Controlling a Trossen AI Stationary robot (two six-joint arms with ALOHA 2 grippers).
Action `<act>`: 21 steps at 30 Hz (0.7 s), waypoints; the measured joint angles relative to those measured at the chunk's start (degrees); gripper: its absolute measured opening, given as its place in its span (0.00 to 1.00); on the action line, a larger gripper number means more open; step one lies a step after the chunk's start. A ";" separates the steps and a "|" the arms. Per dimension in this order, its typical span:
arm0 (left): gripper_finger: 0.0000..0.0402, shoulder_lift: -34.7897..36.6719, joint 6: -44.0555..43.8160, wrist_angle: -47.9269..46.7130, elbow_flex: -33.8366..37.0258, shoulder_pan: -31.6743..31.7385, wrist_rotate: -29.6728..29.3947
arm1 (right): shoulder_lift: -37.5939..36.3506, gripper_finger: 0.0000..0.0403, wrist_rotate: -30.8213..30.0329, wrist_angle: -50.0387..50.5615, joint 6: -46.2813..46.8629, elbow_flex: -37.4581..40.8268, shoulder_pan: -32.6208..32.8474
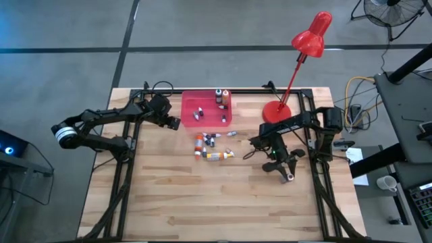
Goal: Pick & Place food coloring
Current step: Put the big red food coloring bottle into the red bin
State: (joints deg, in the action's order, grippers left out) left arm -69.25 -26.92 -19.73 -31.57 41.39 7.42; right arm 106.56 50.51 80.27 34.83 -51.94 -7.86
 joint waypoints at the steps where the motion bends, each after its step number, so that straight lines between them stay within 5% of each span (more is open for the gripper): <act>1: 0.33 0.00 0.00 0.02 0.00 0.00 0.00 | 0.00 0.33 -0.43 -0.25 -0.33 -0.09 -0.02; 21: 0.33 0.00 -0.04 0.28 0.01 0.00 0.00 | -0.07 0.56 -2.34 -0.99 1.03 -3.58 -0.02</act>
State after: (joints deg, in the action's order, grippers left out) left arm -69.25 -26.96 -19.44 -31.56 41.39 7.42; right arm 106.50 48.17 79.29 35.85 -55.53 -7.88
